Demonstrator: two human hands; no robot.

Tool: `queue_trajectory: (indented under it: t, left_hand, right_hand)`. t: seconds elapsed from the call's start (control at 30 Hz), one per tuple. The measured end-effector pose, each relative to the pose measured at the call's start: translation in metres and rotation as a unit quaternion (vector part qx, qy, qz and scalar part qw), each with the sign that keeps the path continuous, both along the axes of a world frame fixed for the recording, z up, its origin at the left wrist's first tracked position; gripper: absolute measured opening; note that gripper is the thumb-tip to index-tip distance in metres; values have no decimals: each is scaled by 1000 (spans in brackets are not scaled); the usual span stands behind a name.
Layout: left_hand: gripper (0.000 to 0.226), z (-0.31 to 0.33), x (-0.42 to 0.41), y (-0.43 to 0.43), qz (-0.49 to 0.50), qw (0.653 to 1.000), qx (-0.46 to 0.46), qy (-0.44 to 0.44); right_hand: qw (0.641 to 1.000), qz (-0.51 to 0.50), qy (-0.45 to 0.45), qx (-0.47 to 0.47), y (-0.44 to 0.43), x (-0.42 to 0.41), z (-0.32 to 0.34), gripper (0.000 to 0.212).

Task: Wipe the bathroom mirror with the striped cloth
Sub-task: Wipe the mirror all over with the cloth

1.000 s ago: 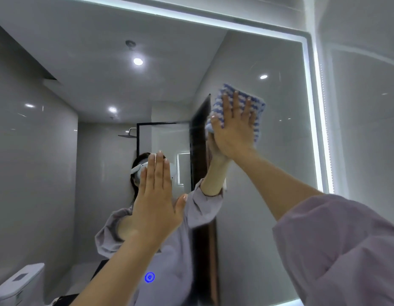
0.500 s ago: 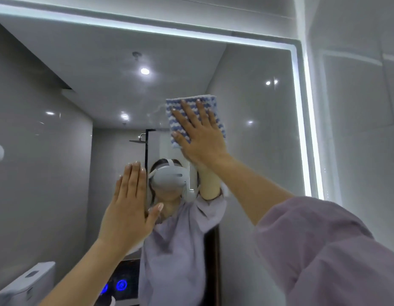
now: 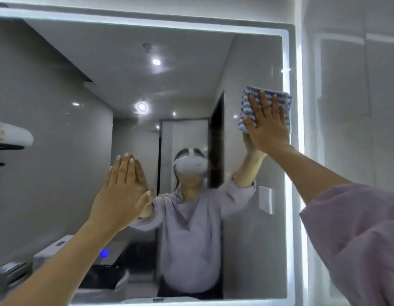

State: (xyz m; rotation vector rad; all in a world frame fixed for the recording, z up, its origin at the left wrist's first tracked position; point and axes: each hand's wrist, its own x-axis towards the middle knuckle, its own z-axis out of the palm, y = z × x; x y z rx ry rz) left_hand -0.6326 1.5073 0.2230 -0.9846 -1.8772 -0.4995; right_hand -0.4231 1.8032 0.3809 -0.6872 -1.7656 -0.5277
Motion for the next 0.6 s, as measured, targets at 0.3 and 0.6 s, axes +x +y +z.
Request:
queue_trajectory:
  t: [0.3,0.6]
  left_hand:
    - [85,11,40,36,2,998,-30,54]
    - [83,14,21,61,-1,998,-48,27]
  right_hand:
    - [999,20,-33,-20,13,22,-4,63]
    - [999,25,-32,-28,12,21,-4,63]
